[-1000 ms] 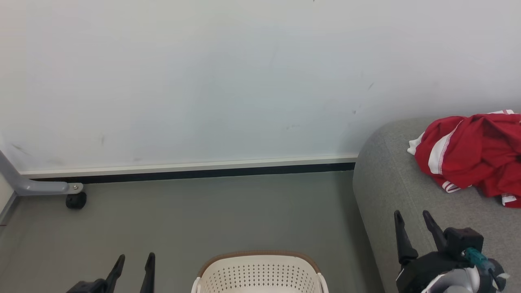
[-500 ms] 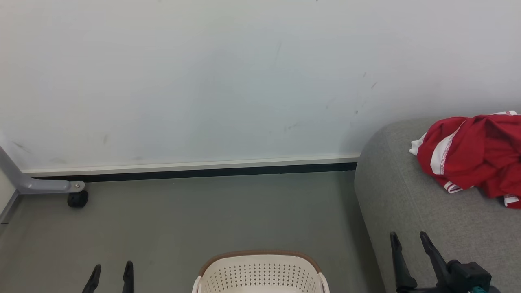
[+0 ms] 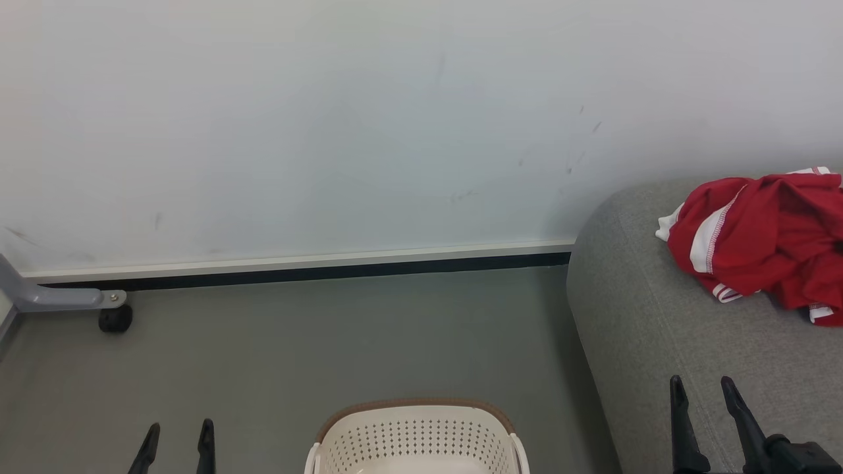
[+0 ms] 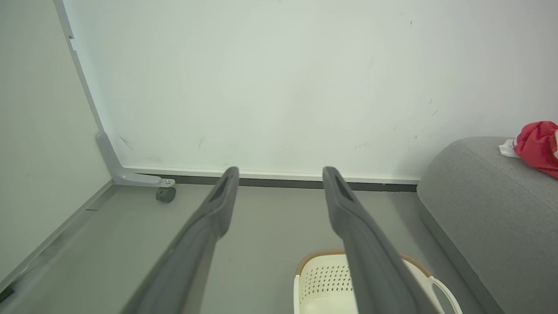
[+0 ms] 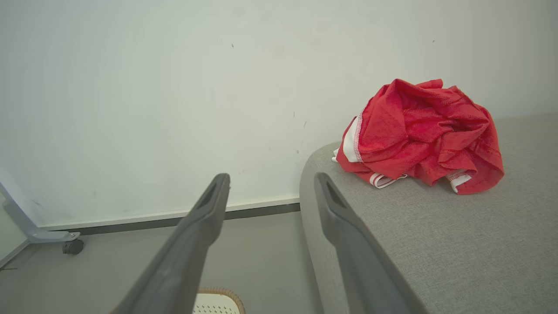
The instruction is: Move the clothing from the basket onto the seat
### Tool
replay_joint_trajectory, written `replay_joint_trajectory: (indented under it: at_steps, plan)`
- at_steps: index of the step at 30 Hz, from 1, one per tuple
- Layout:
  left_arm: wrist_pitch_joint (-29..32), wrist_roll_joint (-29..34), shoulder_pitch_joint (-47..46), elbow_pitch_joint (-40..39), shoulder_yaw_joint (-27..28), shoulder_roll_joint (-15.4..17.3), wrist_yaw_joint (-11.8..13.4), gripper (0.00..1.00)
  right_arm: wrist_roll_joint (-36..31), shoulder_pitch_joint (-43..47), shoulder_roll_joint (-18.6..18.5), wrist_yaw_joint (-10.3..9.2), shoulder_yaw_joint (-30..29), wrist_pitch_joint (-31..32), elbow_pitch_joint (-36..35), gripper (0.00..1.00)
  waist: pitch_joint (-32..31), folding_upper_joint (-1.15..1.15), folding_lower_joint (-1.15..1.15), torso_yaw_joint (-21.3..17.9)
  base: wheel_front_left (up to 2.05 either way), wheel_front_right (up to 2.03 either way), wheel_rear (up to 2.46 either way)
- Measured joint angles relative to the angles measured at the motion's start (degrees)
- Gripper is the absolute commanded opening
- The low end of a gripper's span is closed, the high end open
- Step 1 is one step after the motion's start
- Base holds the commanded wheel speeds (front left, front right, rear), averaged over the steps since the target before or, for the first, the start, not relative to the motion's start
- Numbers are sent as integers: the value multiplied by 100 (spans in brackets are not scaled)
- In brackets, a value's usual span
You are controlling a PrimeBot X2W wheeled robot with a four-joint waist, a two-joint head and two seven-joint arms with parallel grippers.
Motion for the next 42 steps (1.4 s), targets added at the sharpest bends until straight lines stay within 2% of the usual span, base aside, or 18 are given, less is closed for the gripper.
replay_joint_trajectory:
  at_steps: [14,15,22,28,42]
  plan:
    - [0,102,79,-98,53,-85,0,100,-275,137,165,-1,-236,-8,-287,100,7,0,0,21,0,0,0]
    - [0,113,81,-98,54,-85,0,0,-287,142,177,-1,-253,-8,-303,0,7,0,0,25,0,0,0]
    - [30,92,197,198,-30,-288,-8,0,-269,289,303,9,-198,36,32,0,10,0,0,30,0,0,0]
    - [133,-100,191,224,66,-335,-65,0,-54,274,316,62,-292,136,78,0,35,0,0,27,0,0,0]
    - [419,-981,45,326,283,-487,-246,0,972,113,401,234,-517,425,224,0,94,0,0,17,0,0,0]
